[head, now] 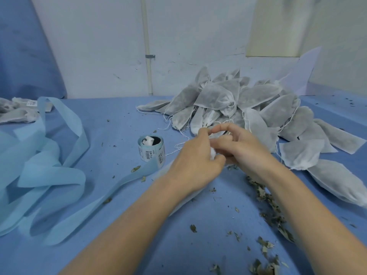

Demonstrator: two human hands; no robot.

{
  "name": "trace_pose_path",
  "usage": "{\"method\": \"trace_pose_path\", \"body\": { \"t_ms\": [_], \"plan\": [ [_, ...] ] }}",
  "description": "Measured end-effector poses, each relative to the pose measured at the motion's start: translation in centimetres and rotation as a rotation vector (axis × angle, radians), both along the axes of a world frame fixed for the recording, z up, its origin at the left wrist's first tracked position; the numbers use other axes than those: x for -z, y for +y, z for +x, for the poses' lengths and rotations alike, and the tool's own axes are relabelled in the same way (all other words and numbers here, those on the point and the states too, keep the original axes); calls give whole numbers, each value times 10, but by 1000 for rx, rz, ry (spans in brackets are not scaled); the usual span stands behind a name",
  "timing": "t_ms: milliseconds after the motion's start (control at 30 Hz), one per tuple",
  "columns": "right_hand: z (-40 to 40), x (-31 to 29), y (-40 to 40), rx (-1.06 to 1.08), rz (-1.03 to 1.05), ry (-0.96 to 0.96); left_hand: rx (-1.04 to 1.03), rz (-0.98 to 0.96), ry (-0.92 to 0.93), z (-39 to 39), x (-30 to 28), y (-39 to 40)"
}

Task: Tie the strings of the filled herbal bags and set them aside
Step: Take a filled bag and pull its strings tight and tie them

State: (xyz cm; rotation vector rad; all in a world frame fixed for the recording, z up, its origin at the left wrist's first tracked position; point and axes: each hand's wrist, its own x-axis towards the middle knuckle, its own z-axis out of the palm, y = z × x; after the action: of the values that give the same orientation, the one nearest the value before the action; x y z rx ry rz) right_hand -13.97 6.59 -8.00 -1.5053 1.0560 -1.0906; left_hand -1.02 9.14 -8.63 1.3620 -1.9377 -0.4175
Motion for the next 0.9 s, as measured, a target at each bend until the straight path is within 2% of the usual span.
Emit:
{"method": "trace_pose_path", "body": {
  "t_ms": [333, 467, 533, 600, 767, 900],
  "plan": [
    [4, 3, 1, 112, 7, 67, 41, -103, -91, 15, 13, -7],
    [1, 5, -2, 272, -50, 260, 54, -119, -50, 23, 15, -7],
    [0, 3, -3, 300, 8, 281, 44, -103, -7, 25, 15, -7],
    [1, 2, -3, 249, 160, 135, 33, -91, 45, 24, 16, -9],
    [10, 4, -1, 21, 626, -437, -12, -39, 297, 19, 19, -11],
    [19, 2, 5, -15, 654, -786, -49, -9, 490, 16, 21, -8]
  ]
}}
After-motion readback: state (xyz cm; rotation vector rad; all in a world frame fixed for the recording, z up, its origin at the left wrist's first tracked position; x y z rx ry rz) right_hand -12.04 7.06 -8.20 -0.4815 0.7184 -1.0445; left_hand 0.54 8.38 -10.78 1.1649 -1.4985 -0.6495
